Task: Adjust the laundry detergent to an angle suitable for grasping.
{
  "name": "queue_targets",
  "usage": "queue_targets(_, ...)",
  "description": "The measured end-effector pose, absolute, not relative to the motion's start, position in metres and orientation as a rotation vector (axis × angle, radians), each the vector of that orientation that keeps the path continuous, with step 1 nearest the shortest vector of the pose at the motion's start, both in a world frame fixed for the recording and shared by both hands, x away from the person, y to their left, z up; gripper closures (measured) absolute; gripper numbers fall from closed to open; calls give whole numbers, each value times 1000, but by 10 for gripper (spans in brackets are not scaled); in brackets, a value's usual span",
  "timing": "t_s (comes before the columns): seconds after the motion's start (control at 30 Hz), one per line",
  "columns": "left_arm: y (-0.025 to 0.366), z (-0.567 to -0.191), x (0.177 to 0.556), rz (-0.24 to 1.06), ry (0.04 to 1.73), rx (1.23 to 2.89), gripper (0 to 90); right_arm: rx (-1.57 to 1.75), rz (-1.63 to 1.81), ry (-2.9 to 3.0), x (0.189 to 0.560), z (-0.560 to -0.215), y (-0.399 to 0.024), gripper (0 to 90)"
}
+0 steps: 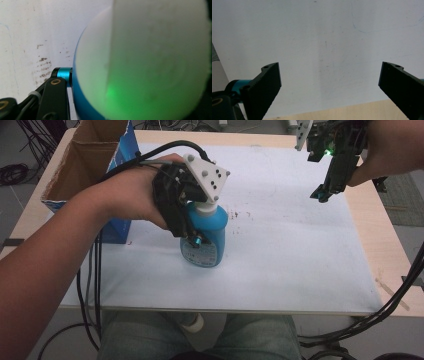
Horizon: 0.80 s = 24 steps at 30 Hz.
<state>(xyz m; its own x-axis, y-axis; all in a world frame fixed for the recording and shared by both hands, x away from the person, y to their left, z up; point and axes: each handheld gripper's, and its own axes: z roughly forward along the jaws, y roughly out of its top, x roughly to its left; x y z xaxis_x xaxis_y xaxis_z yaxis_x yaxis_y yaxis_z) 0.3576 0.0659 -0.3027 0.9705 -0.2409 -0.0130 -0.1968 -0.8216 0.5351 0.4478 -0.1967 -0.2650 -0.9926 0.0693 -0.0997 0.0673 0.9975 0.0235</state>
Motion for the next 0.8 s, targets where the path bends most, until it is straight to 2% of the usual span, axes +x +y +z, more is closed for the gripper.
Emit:
queue_targets(0.4, 65, -312, 361, -69, -339, 2533, 421, 108, 24, 3041, 450, -266, -197, 34)
queue_targets(0.8, 63, -322, 361, -97, -344, 2548, 420, 114, 24, 3038, 450, -265, -201, 34)
